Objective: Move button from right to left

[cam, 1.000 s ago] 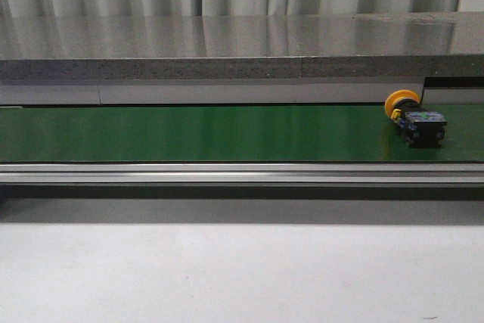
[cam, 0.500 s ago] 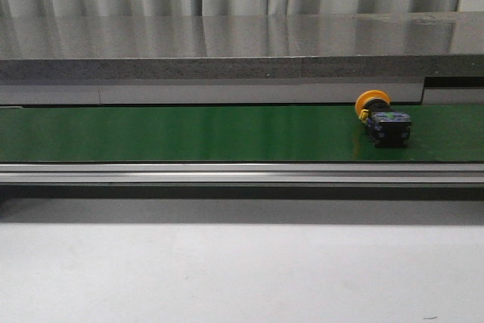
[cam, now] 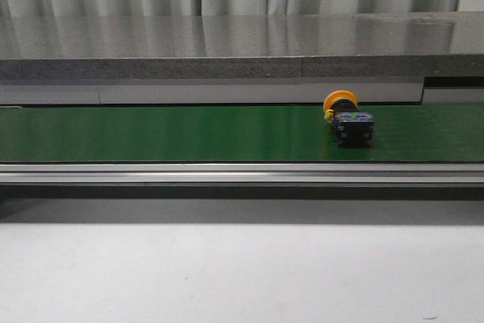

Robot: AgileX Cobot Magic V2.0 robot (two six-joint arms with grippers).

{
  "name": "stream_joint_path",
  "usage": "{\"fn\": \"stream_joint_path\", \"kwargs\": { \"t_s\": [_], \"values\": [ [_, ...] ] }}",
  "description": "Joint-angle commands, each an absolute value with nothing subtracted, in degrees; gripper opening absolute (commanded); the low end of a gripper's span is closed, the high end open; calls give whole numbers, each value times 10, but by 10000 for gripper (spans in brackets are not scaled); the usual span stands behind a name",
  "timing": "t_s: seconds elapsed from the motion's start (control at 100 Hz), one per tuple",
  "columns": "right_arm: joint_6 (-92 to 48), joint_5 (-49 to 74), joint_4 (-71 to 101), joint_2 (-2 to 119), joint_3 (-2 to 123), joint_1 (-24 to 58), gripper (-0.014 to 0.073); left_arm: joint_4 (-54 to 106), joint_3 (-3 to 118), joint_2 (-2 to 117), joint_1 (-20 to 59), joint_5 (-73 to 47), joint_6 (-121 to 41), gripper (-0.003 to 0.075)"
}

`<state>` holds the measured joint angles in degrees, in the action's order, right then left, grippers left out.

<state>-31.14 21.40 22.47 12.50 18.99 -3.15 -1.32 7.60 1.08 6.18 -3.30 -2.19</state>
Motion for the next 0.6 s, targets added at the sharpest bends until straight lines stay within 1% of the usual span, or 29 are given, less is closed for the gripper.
{"fn": "stream_joint_path", "kwargs": {
  "t_s": [0.0, 0.19, 0.42, 0.59],
  "values": [
    [-316, 171, 234, 128, 206, -30, -68, 8, 142, 52, 66, -42, -16, 5],
    [-316, 171, 234, 128, 206, -30, -68, 13, 256, 169, 66, -169, -16, 5],
    [-316, 171, 234, 128, 206, -30, -68, 23, 381, 342, 66, -297, -16, 5],
    [-316, 171, 234, 128, 206, -30, -68, 23, 457, 469, 66, -361, -16, 5]
  ]
}}
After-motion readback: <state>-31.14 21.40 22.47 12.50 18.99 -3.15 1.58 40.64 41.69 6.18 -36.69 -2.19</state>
